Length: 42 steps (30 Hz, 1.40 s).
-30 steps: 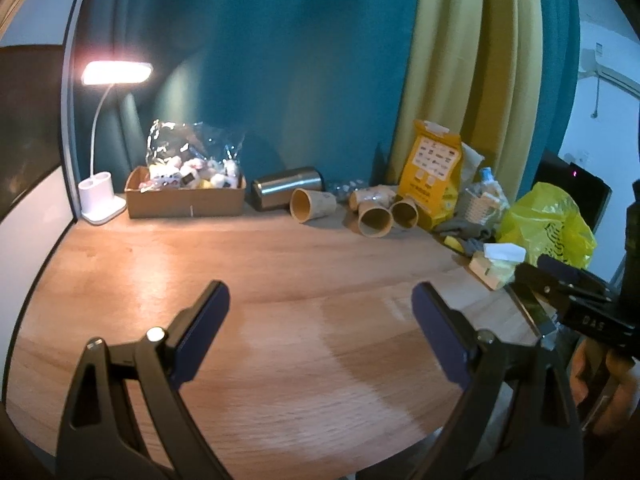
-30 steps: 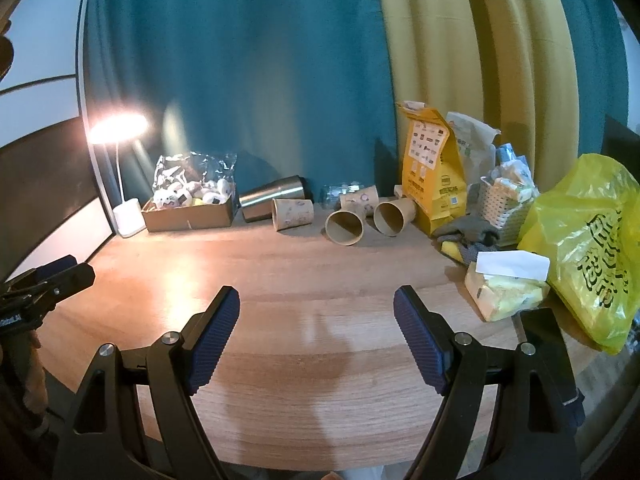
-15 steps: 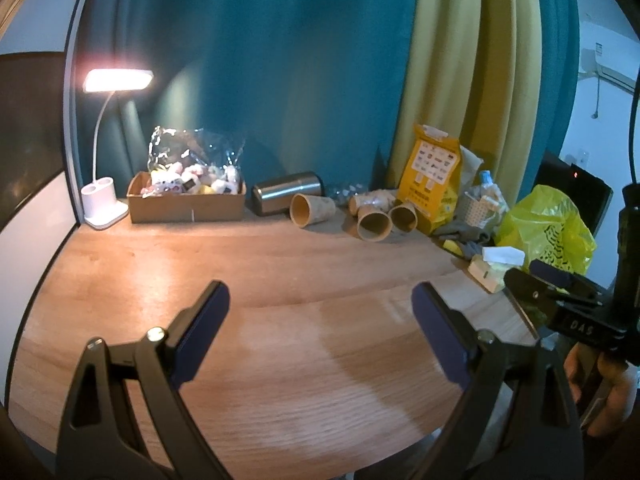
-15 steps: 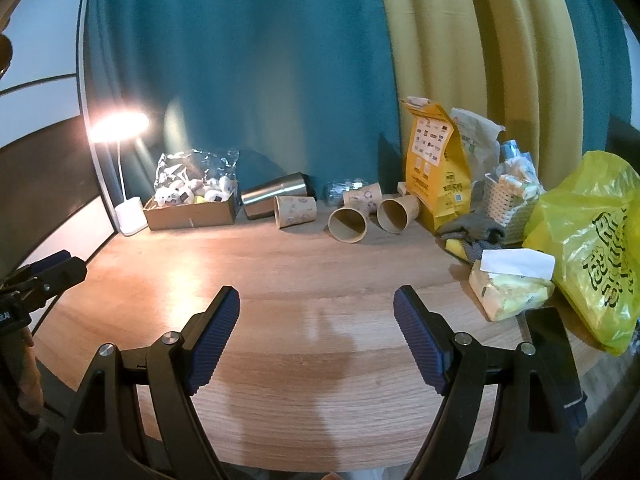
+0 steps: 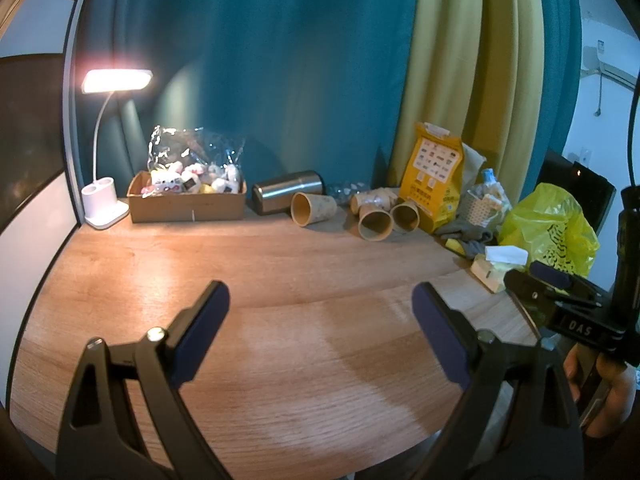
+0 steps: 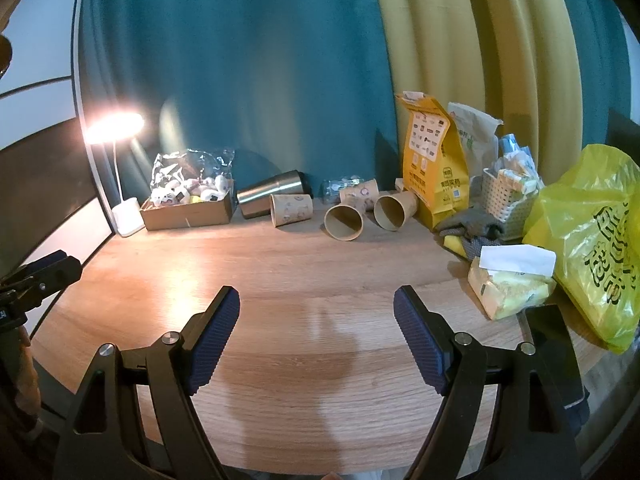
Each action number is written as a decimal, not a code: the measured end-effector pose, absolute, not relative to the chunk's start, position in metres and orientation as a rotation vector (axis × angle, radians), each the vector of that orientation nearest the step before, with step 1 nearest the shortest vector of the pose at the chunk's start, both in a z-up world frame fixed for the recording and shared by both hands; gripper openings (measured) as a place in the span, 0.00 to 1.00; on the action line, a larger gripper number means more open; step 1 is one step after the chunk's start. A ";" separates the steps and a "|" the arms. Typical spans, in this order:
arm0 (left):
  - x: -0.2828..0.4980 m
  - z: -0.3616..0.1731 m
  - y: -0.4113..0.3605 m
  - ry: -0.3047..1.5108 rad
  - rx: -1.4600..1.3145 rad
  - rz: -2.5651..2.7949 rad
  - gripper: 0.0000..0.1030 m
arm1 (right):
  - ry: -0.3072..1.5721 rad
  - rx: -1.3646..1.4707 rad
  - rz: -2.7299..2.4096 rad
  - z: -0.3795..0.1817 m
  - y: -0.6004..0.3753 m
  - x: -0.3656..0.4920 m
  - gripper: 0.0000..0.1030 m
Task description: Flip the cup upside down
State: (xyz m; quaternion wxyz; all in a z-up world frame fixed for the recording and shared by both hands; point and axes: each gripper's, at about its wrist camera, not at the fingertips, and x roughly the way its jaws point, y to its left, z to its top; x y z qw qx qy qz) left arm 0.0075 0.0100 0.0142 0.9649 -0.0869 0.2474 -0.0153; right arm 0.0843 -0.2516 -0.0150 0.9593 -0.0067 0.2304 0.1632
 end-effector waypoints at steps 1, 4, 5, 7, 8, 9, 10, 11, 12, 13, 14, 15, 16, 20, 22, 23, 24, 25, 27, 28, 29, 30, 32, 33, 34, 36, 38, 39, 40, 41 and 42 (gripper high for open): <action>0.007 0.015 0.009 0.502 -0.175 -0.030 0.91 | 0.467 -0.014 0.329 -0.015 -0.251 0.084 0.80; 0.008 0.014 0.010 0.501 -0.175 -0.030 0.91 | 0.467 -0.013 0.329 -0.015 -0.251 0.084 0.80; 0.008 0.014 0.010 0.501 -0.175 -0.030 0.91 | 0.468 -0.013 0.328 -0.015 -0.251 0.084 0.80; 0.007 0.015 0.010 0.500 -0.176 -0.030 0.91 | 0.469 -0.012 0.329 -0.016 -0.251 0.085 0.80; 0.008 0.015 0.010 0.500 -0.175 -0.031 0.91 | 0.469 -0.011 0.329 -0.016 -0.252 0.085 0.80; 0.007 0.015 0.010 0.501 -0.175 -0.031 0.91 | 0.469 -0.011 0.329 -0.016 -0.252 0.085 0.80; 0.007 0.015 0.010 0.501 -0.174 -0.032 0.91 | 0.469 -0.011 0.330 -0.017 -0.252 0.085 0.80; 0.008 0.015 0.011 0.500 -0.174 -0.032 0.91 | 0.469 -0.011 0.328 -0.016 -0.252 0.085 0.80; 0.008 0.015 0.011 0.500 -0.174 -0.033 0.91 | 0.469 -0.010 0.328 -0.016 -0.252 0.086 0.80; 0.008 0.015 0.011 0.501 -0.174 -0.032 0.91 | 0.470 -0.009 0.329 -0.016 -0.252 0.086 0.80; 0.008 0.015 0.011 0.501 -0.174 -0.031 0.91 | 0.470 -0.011 0.328 -0.016 -0.252 0.086 0.80; 0.008 0.015 0.011 0.500 -0.175 -0.032 0.91 | 0.470 -0.011 0.328 -0.016 -0.252 0.086 0.80; 0.008 0.016 0.011 0.499 -0.174 -0.032 0.91 | 0.469 -0.010 0.328 -0.015 -0.252 0.086 0.80; 0.008 0.016 0.011 0.501 -0.173 -0.033 0.91 | 0.470 -0.010 0.328 -0.015 -0.252 0.087 0.80; 0.009 0.016 0.012 0.503 -0.173 -0.033 0.91 | 0.471 -0.009 0.328 -0.016 -0.253 0.088 0.80; 0.008 0.016 0.012 0.503 -0.174 -0.033 0.91 | 0.472 -0.009 0.327 -0.017 -0.252 0.088 0.80; 0.009 0.016 0.012 0.504 -0.173 -0.033 0.91 | 0.472 -0.009 0.327 -0.017 -0.253 0.088 0.80; 0.009 0.016 0.013 0.505 -0.174 -0.032 0.91 | 0.473 -0.008 0.328 -0.018 -0.252 0.089 0.80; 0.009 0.016 0.015 0.507 -0.174 -0.031 0.91 | 0.475 -0.008 0.330 -0.019 -0.253 0.090 0.80; 0.010 0.016 0.014 0.507 -0.173 -0.031 0.91 | 0.477 -0.008 0.331 -0.020 -0.252 0.090 0.80; 0.009 0.016 0.015 0.509 -0.172 -0.030 0.91 | 0.478 -0.006 0.332 -0.021 -0.252 0.093 0.80; 0.011 0.015 0.015 0.513 -0.172 -0.030 0.91 | 0.480 -0.005 0.333 -0.022 -0.252 0.094 0.80; 0.014 0.014 0.015 0.519 -0.170 -0.028 0.91 | 0.480 -0.005 0.333 -0.022 -0.252 0.095 0.80; 0.018 0.013 0.013 0.523 -0.168 -0.027 0.91 | 0.481 -0.004 0.333 -0.022 -0.252 0.095 0.80; 0.019 0.012 0.014 0.529 -0.167 -0.027 0.91 | 0.482 -0.005 0.333 -0.023 -0.252 0.096 0.80; 0.025 0.012 0.011 0.539 -0.165 -0.025 0.91 | 0.485 -0.004 0.332 -0.024 -0.251 0.098 0.80; 0.033 0.010 0.011 0.555 -0.159 -0.026 0.91 | 0.491 0.000 0.332 -0.027 -0.253 0.104 0.80; 0.038 0.009 0.009 0.564 -0.159 -0.029 0.91 | 0.494 0.001 0.330 -0.028 -0.253 0.107 0.80; 0.045 0.007 0.008 0.579 -0.158 -0.036 0.91 | 0.499 0.002 0.327 -0.027 -0.255 0.111 0.80; 0.052 0.005 0.005 0.597 -0.155 -0.042 0.91 | 0.503 0.007 0.324 -0.028 -0.257 0.116 0.80; 0.060 0.002 0.005 0.615 -0.156 -0.051 0.91 | 0.506 0.015 0.320 -0.031 -0.259 0.121 0.80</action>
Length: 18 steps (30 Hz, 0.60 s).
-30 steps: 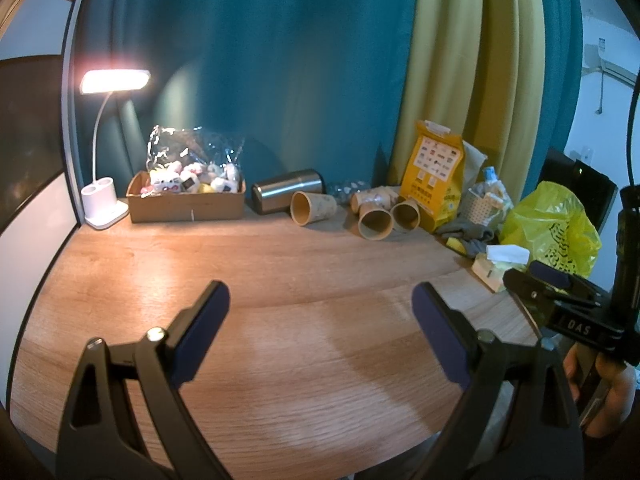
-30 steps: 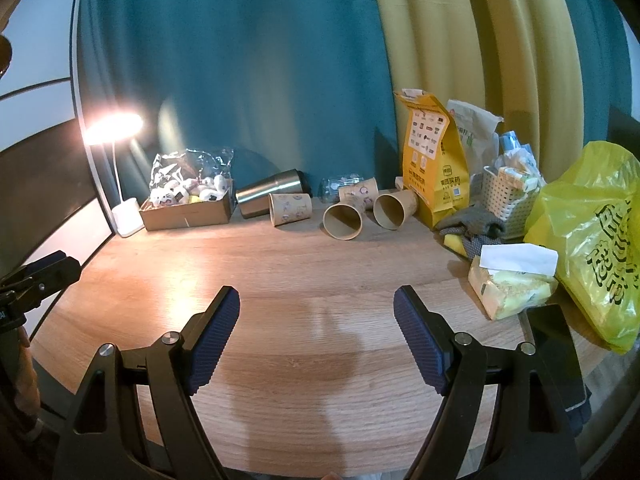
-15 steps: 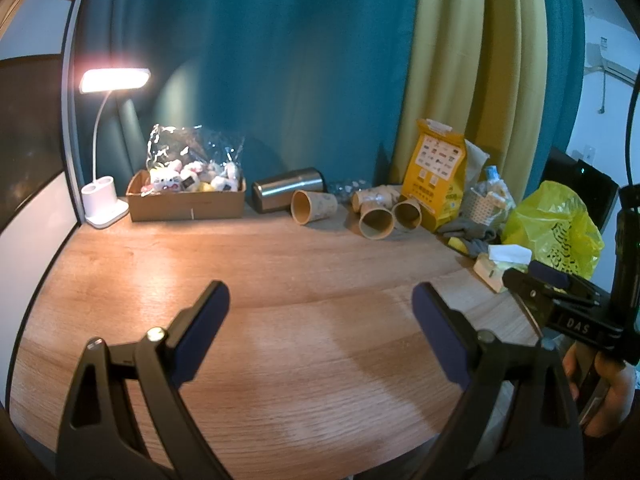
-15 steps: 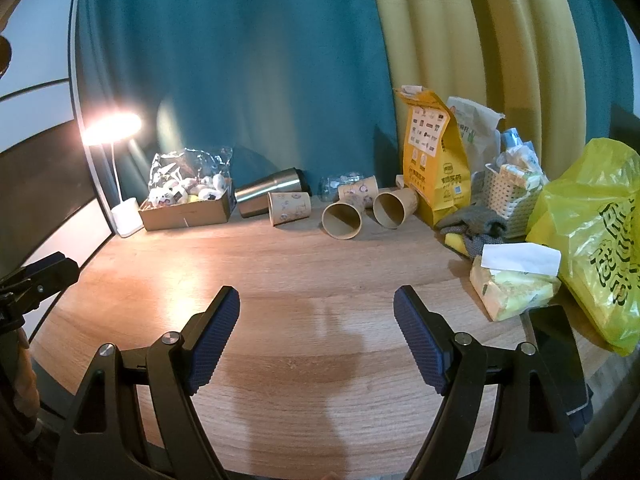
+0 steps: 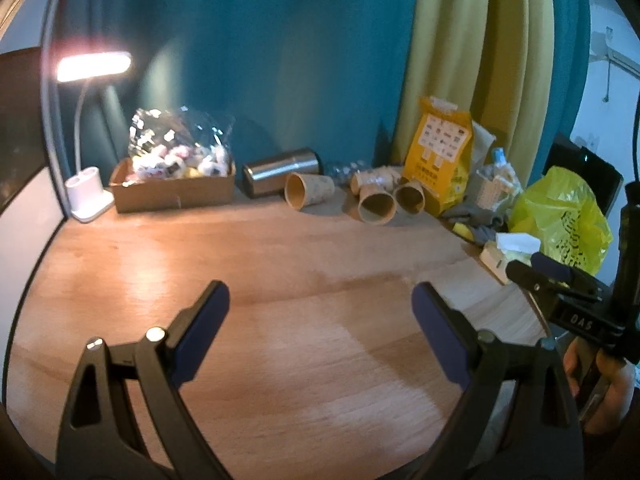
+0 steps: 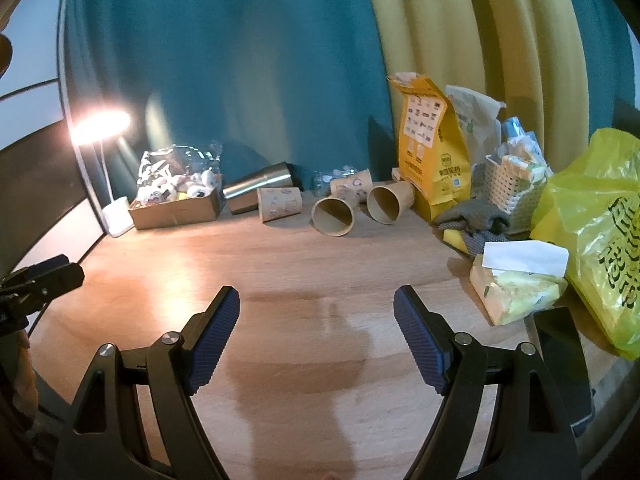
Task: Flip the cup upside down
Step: 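Move the left tool toward the doodled paper cup lying among the cups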
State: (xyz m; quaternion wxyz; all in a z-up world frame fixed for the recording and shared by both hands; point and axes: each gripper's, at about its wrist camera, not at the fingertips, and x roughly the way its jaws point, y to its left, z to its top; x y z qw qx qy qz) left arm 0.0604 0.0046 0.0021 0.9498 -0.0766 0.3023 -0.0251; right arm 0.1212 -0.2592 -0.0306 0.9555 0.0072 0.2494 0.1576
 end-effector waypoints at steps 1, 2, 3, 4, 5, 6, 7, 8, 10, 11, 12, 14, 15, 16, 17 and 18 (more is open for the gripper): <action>0.067 0.001 0.003 0.629 -0.158 -0.057 0.91 | 0.510 0.023 0.317 -0.032 -0.262 0.127 0.80; 0.077 -0.002 0.002 0.645 -0.162 -0.060 0.91 | 0.512 0.031 0.315 -0.033 -0.265 0.133 0.80; 0.089 -0.004 -0.001 0.661 -0.164 -0.064 0.91 | 0.517 0.039 0.313 -0.034 -0.268 0.141 0.80; 0.100 -0.005 -0.002 0.676 -0.168 -0.071 0.91 | 0.519 0.048 0.312 -0.036 -0.269 0.147 0.80; 0.113 -0.007 -0.004 0.690 -0.168 -0.074 0.91 | 0.520 0.057 0.313 -0.036 -0.271 0.154 0.80; 0.126 -0.008 -0.009 0.700 -0.162 -0.077 0.91 | 0.519 0.067 0.315 -0.037 -0.273 0.161 0.80; 0.139 -0.008 -0.012 0.711 -0.155 -0.085 0.91 | 0.518 0.074 0.317 -0.038 -0.275 0.169 0.80; 0.154 -0.009 -0.017 0.729 -0.147 -0.094 0.91 | 0.518 0.081 0.317 -0.039 -0.277 0.176 0.80; 0.182 -0.011 -0.027 0.759 -0.133 -0.121 0.91 | 0.526 0.106 0.316 -0.041 -0.282 0.194 0.80; 0.197 -0.012 -0.032 0.777 -0.121 -0.132 0.91 | 0.530 0.113 0.315 -0.042 -0.284 0.201 0.80; 0.212 -0.013 -0.040 0.791 -0.099 -0.137 0.91 | 0.536 0.121 0.310 -0.044 -0.287 0.211 0.80; 0.239 -0.015 -0.053 0.808 -0.055 -0.156 0.91 | 0.556 0.144 0.297 -0.047 -0.293 0.228 0.80; 0.255 -0.016 -0.060 0.826 -0.041 -0.157 0.91 | 0.564 0.156 0.287 -0.049 -0.298 0.240 0.80; 0.270 -0.017 -0.065 0.841 -0.037 -0.161 0.91 | 0.567 0.164 0.280 -0.051 -0.300 0.246 0.80; 0.288 -0.017 -0.072 0.852 -0.037 -0.178 0.91 | 0.577 0.175 0.266 -0.053 -0.303 0.255 0.80; 0.301 -0.017 -0.078 0.854 -0.029 -0.182 0.91 | 0.591 0.190 0.249 -0.056 -0.306 0.266 0.80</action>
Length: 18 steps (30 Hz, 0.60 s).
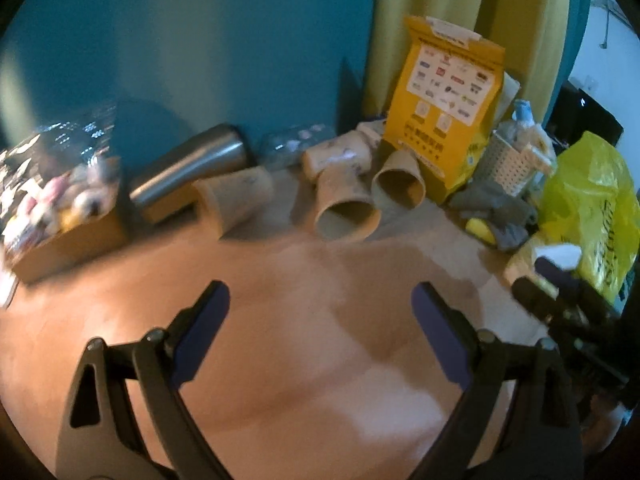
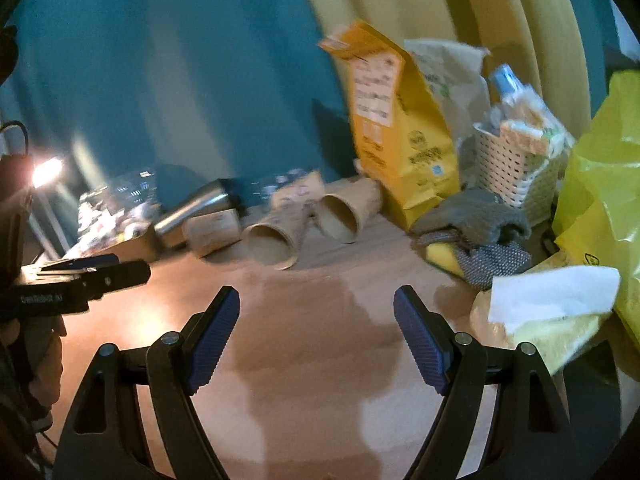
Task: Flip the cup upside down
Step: 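Move the left tool toward the doodled paper cup lying among the cups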
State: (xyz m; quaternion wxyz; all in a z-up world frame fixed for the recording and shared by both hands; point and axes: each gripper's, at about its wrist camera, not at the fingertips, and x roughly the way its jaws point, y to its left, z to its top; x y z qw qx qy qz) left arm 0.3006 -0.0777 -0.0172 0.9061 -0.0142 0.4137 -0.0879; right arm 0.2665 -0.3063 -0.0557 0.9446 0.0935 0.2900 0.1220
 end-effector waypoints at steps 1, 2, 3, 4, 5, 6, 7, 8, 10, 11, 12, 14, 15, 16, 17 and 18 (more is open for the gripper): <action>0.313 -0.017 -0.084 0.854 -0.015 -0.178 0.91 | 0.600 0.207 0.237 -0.058 -0.310 0.276 0.80; 0.327 -0.016 -0.090 0.851 0.002 -0.179 0.91 | 0.610 0.227 0.224 -0.060 -0.314 0.286 0.80; 0.343 -0.017 -0.097 0.853 0.019 -0.186 0.91 | 0.616 0.238 0.214 -0.062 -0.317 0.294 0.80; 0.360 -0.019 -0.103 0.867 0.032 -0.187 0.91 | 0.620 0.247 0.202 -0.063 -0.321 0.303 0.80; 0.372 -0.022 -0.106 0.882 0.037 -0.189 0.91 | 0.620 0.252 0.195 -0.064 -0.323 0.309 0.80; 0.386 -0.025 -0.110 0.902 0.041 -0.190 0.91 | 0.618 0.257 0.186 -0.065 -0.327 0.316 0.80; 0.399 -0.030 -0.114 0.924 0.045 -0.191 0.91 | 0.617 0.262 0.177 -0.066 -0.329 0.321 0.80; 0.412 -0.035 -0.117 0.945 0.047 -0.195 0.91 | 0.616 0.267 0.173 -0.066 -0.331 0.326 0.80; 0.432 -0.043 -0.125 0.967 0.051 -0.204 0.91 | 0.615 0.279 0.170 -0.068 -0.336 0.335 0.80; 0.442 -0.048 -0.128 0.980 0.058 -0.201 0.91 | 0.616 0.285 0.166 -0.070 -0.338 0.340 0.80; 0.451 -0.054 -0.130 1.000 0.055 -0.203 0.91 | 0.619 0.288 0.165 -0.071 -0.339 0.342 0.80; 0.466 -0.065 -0.133 1.035 0.043 -0.201 0.91 | 0.629 0.297 0.163 -0.074 -0.341 0.346 0.80; 0.474 -0.071 -0.135 1.056 0.044 -0.199 0.91 | 0.631 0.306 0.163 -0.075 -0.343 0.348 0.80; 0.478 -0.077 -0.136 1.071 0.046 -0.199 0.91 | 0.632 0.309 0.165 -0.076 -0.344 0.349 0.80; 0.483 -0.083 -0.138 1.091 0.054 -0.192 0.91 | 0.632 0.308 0.166 -0.078 -0.345 0.350 0.80; 0.488 -0.090 -0.141 1.112 0.061 -0.188 0.91 | 0.635 0.307 0.165 -0.079 -0.344 0.349 0.80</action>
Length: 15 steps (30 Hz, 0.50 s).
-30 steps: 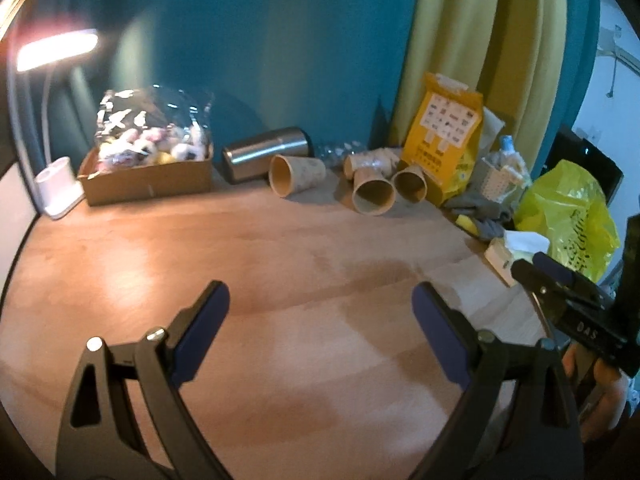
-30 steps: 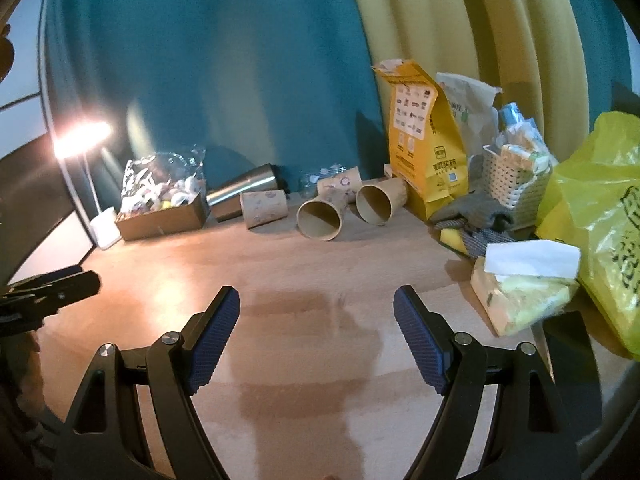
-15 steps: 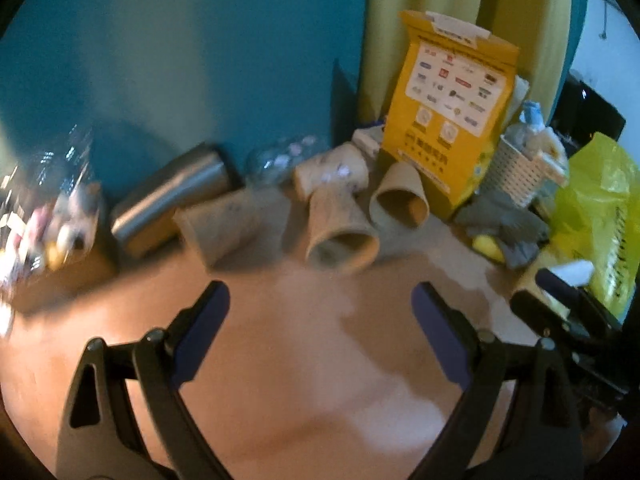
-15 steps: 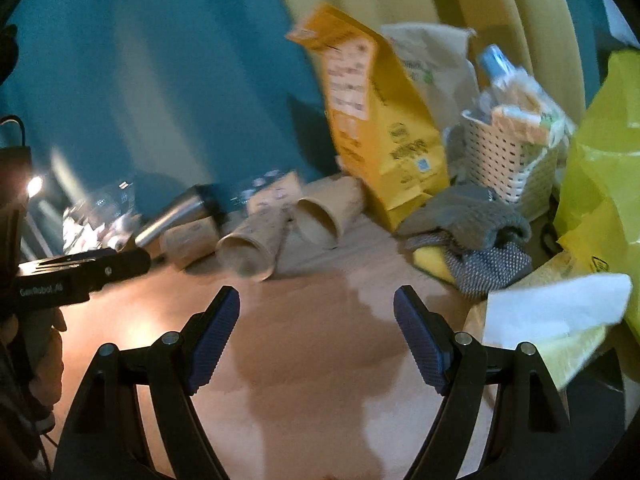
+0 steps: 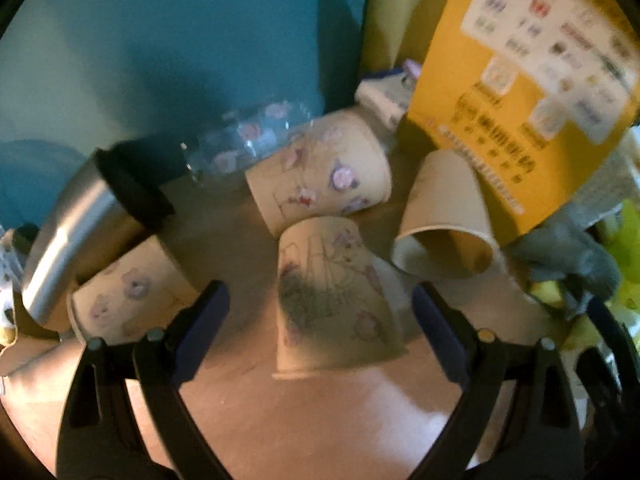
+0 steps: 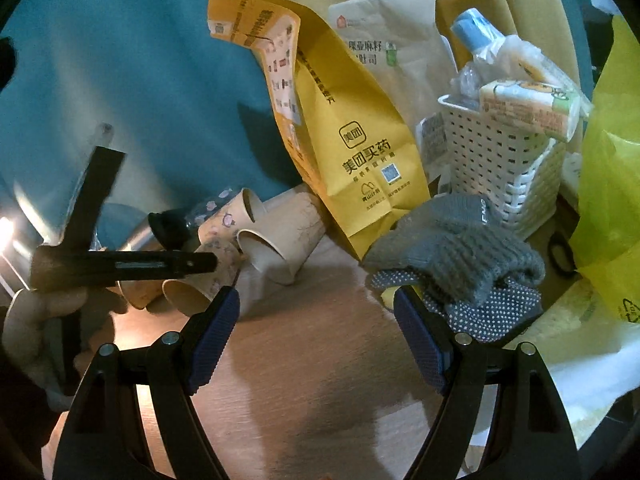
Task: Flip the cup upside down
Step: 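Move the left tool toward the doodled paper cup lying among the cups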
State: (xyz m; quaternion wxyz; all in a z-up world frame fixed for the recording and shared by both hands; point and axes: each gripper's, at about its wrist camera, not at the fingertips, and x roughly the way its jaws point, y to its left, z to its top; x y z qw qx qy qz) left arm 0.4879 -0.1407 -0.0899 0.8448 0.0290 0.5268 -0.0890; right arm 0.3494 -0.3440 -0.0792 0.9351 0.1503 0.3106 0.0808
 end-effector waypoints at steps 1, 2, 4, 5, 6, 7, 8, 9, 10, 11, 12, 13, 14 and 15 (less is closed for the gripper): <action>0.490 -0.095 -0.143 1.127 0.062 -0.193 0.91 | 0.639 0.309 0.167 -0.081 -0.344 0.350 0.80; 0.494 -0.101 -0.146 1.144 0.062 -0.203 0.90 | 0.646 0.314 0.169 -0.082 -0.345 0.351 0.80; 0.497 -0.109 -0.147 1.162 0.058 -0.202 0.83 | 0.654 0.320 0.170 -0.084 -0.346 0.352 0.80; 0.500 -0.114 -0.147 1.180 0.053 -0.200 0.74 | 0.658 0.324 0.172 -0.085 -0.347 0.353 0.80; 0.501 -0.117 -0.147 1.191 0.047 -0.202 0.68 | 0.660 0.325 0.172 -0.085 -0.347 0.352 0.80; 0.501 -0.120 -0.146 1.198 0.039 -0.204 0.65 | 0.661 0.328 0.172 -0.085 -0.349 0.352 0.80; 0.500 -0.119 -0.146 1.189 0.040 -0.204 0.65 | 0.662 0.328 0.171 -0.084 -0.348 0.350 0.80; 0.499 -0.120 -0.146 1.189 0.040 -0.198 0.64 | 0.663 0.328 0.172 -0.083 -0.349 0.349 0.80; 0.497 -0.120 -0.145 1.190 0.032 -0.199 0.64 | 0.663 0.326 0.173 -0.082 -0.348 0.348 0.80; 0.493 -0.119 -0.144 1.194 0.022 -0.203 0.63 | 0.662 0.323 0.172 -0.082 -0.347 0.346 0.80; 0.489 -0.118 -0.143 1.199 0.014 -0.205 0.63 | 0.664 0.324 0.174 -0.080 -0.346 0.343 0.80; 0.484 -0.117 -0.143 1.200 0.010 -0.207 0.63 | 0.664 0.324 0.179 -0.078 -0.346 0.340 0.80; 0.475 -0.115 -0.142 1.199 0.007 -0.210 0.63 | 0.663 0.322 0.181 -0.076 -0.343 0.336 0.80; 0.469 -0.110 -0.139 1.197 0.002 -0.210 0.63 | 0.662 0.320 0.184 -0.074 -0.341 0.332 0.80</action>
